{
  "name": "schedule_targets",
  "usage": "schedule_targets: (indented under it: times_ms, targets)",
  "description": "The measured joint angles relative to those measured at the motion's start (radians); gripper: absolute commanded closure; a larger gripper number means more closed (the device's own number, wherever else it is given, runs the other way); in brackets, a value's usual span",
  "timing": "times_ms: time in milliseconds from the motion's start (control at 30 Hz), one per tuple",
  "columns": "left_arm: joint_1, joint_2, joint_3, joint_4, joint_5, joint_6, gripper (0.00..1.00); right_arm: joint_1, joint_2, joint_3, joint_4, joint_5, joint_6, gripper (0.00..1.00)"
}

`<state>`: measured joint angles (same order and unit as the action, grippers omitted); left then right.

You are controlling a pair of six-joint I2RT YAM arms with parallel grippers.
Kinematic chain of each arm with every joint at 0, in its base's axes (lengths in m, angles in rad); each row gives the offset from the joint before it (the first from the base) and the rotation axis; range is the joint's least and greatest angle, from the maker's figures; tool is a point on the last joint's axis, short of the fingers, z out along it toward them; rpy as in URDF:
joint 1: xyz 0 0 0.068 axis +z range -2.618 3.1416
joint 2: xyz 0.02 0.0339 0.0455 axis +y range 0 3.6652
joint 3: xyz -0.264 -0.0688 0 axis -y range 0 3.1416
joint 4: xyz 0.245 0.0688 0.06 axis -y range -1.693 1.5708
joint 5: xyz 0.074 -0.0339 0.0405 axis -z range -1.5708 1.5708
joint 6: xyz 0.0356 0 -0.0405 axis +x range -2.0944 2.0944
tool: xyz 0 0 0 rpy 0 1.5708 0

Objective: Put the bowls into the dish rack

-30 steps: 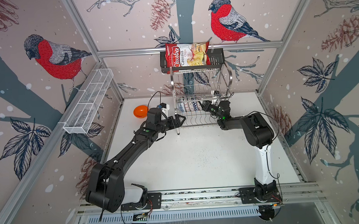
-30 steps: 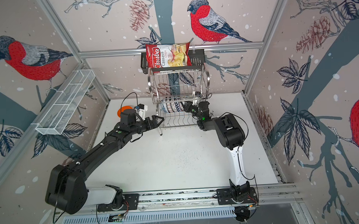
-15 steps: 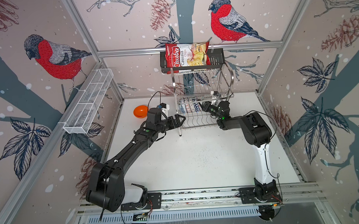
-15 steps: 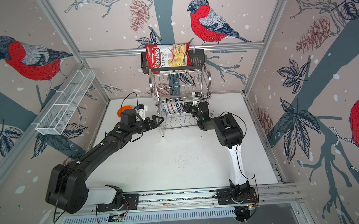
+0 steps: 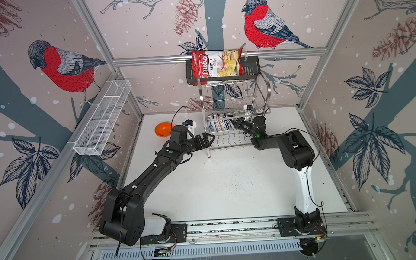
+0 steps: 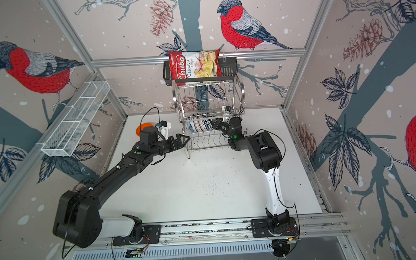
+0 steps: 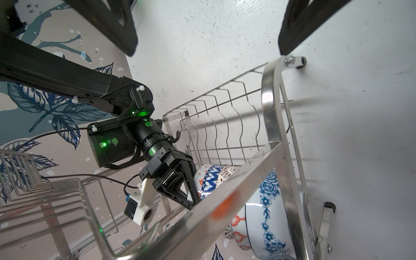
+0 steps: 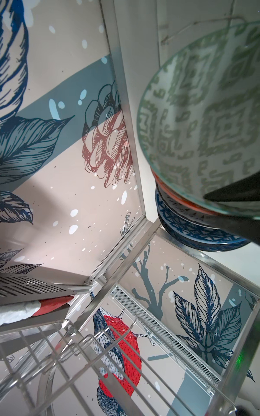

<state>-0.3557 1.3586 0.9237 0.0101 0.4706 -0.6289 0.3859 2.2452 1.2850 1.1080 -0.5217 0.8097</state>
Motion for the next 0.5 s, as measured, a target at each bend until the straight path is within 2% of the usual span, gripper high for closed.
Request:
schedule_targets:
  times_ms: [500]
  targets:
    - [0.001, 0.0, 0.0, 0.0, 0.0, 0.0, 0.02, -0.002, 0.028, 0.032, 0.015, -0.025, 0.027, 0.87]
